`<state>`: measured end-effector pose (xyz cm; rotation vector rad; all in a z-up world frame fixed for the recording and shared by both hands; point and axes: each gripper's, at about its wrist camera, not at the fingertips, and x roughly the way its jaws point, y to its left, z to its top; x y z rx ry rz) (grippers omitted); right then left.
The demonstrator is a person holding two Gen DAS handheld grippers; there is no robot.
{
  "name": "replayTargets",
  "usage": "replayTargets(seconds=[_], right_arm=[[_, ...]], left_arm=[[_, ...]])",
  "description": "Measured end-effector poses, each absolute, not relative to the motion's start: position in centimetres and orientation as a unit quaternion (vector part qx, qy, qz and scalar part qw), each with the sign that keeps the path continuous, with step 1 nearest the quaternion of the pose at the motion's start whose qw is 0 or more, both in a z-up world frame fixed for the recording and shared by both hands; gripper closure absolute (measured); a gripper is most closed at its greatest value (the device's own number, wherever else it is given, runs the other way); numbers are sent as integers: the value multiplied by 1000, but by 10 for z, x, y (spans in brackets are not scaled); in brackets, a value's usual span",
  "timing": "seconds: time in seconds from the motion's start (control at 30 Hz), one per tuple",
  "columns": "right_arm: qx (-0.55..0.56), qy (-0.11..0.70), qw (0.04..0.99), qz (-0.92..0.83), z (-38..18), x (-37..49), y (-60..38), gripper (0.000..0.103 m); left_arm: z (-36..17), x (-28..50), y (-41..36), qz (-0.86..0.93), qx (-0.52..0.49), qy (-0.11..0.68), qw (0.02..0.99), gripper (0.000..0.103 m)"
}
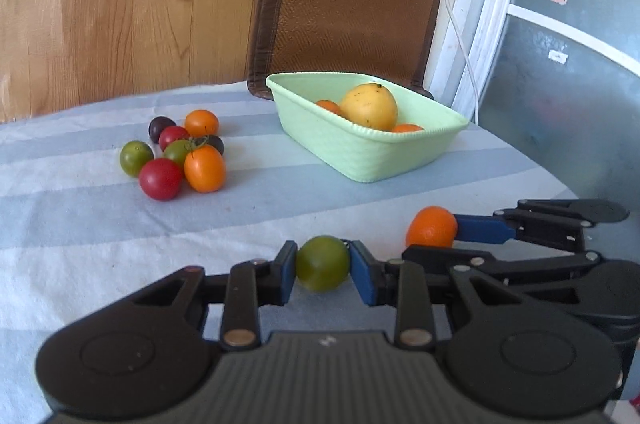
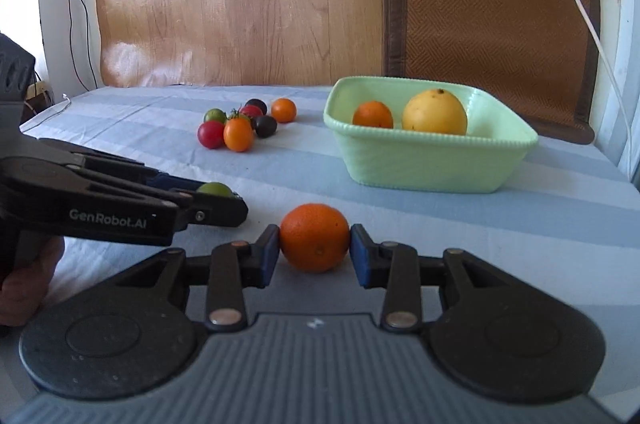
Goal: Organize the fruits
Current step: 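Lower the tangerine and green tomato into the bowl and open both grippers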
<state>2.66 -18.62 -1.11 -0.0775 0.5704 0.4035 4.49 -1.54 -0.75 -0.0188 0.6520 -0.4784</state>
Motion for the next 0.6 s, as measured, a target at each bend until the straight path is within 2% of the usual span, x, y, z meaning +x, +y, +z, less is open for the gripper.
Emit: replayTargets(seconds=[0.17,0.4,0.6], right_arm=[[-22,258,943,209,-6,30,-187,65],[5,174,973,152,25,56,-210,65],[-10,185,975,120,13,86,-214,63]], left_arm=[[0,52,-11,-241,-25,323,915,75],[52,107,-34,-271,-79,299,912,75],[45,156,-69,-264,-86,328,903,75]])
